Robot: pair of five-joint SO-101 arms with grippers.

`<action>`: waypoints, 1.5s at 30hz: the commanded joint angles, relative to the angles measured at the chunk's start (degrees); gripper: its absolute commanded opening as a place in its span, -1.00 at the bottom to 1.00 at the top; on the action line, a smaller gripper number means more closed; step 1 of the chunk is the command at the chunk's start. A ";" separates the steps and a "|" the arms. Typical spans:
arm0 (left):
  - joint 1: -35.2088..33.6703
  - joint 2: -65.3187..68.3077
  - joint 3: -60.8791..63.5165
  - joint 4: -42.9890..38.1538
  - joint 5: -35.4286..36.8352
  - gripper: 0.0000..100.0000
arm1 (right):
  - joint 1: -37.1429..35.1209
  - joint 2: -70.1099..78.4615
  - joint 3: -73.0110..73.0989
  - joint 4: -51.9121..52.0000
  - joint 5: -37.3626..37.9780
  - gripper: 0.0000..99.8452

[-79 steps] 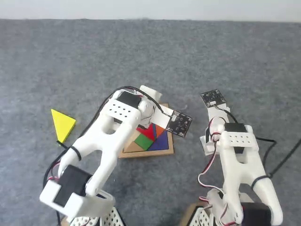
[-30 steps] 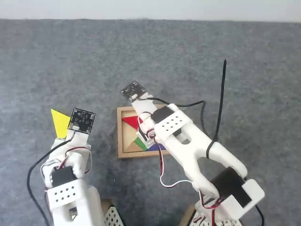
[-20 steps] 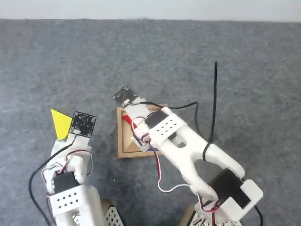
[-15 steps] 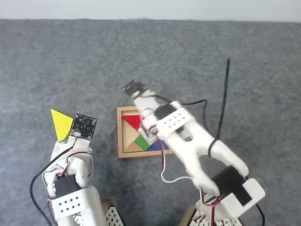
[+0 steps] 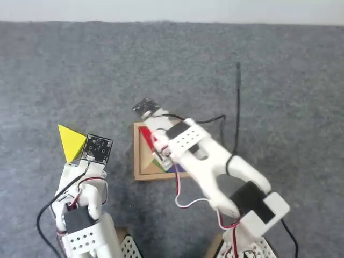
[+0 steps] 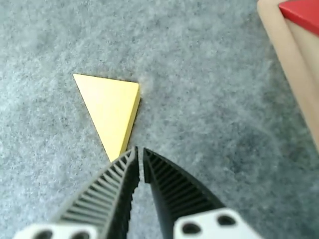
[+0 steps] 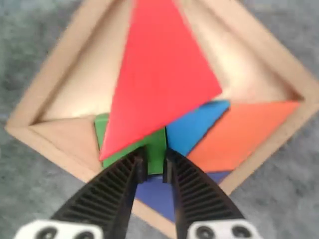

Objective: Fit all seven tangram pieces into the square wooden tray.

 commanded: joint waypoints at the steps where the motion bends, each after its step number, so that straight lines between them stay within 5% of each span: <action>1: 0.09 -0.97 -0.57 -0.53 -0.35 -0.97 | -4.79 1.27 -3.96 -0.66 -0.79 -0.88; 22: 0.09 -0.97 -0.57 -0.44 -0.44 -0.97 | -6.81 0.13 -10.73 6.02 2.20 -0.88; 45: 0.00 -0.97 -0.57 -0.44 -0.44 -0.97 | -12.62 16.04 -32.09 10.95 2.20 -0.87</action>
